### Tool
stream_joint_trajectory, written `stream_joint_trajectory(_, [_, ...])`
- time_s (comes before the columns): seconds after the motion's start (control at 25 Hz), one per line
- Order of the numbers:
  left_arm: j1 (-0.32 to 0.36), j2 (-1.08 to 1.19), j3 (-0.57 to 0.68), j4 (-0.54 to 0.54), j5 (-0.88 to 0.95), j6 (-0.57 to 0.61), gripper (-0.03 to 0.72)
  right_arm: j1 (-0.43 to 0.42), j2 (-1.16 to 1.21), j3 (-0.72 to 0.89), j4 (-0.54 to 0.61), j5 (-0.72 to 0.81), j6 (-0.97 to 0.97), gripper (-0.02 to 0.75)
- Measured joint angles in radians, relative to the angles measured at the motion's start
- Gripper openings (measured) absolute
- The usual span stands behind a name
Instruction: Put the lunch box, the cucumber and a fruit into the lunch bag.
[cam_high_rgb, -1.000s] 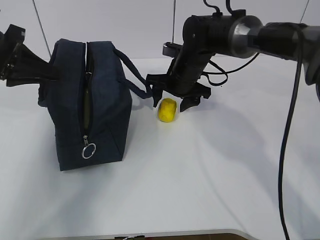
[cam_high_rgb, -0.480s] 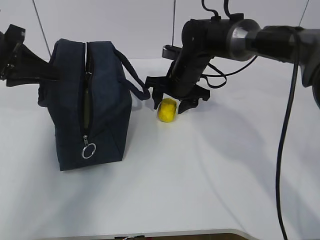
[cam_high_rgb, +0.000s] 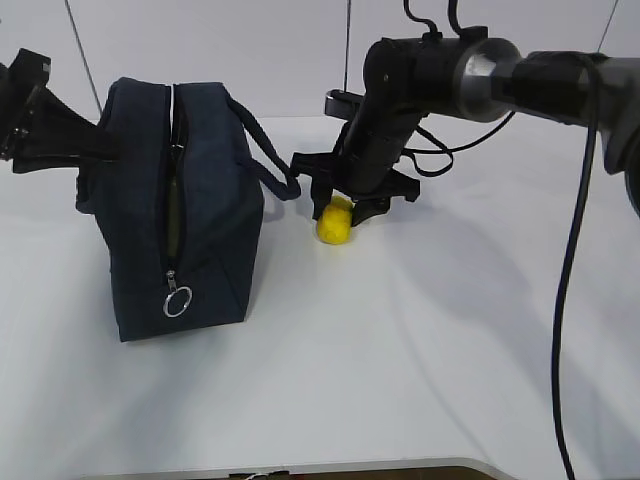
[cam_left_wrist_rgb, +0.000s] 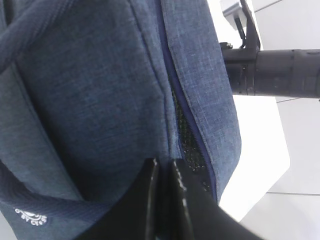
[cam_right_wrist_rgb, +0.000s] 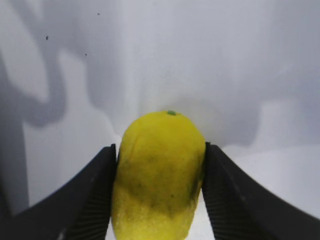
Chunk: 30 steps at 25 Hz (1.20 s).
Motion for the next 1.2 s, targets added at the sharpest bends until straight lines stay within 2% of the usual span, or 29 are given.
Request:
stream_joint_trajectory(0.44, [0.000,0.000,0.000,0.000,0.000,0.000,0.005,0.000,0.000,-0.068,0.000,0.053,0.000,0.386])
stream_joint_trajectory(0.72, [0.000,0.000,0.000,-0.002,0.000,0.000,0.005,0.000,0.000,-0.197,-0.104,0.241,-0.002,0.385])
stream_joint_trajectory(1.0, [0.000,0.000,0.000,-0.004,0.000,0.000,0.005,-0.002,0.000,-0.383,-0.119,0.327,-0.038,0.384])
stream_joint_trajectory(1.12, [0.000,0.000,0.000,-0.004,0.000,0.000,0.005,-0.004,0.000,-0.478,-0.072,0.338,-0.067,0.384])
stream_joint_trajectory(1.2, [0.000,0.000,0.000,-0.004,0.000,0.000,0.005,-0.004,0.000,-0.530,0.009,0.339,-0.102,0.383])
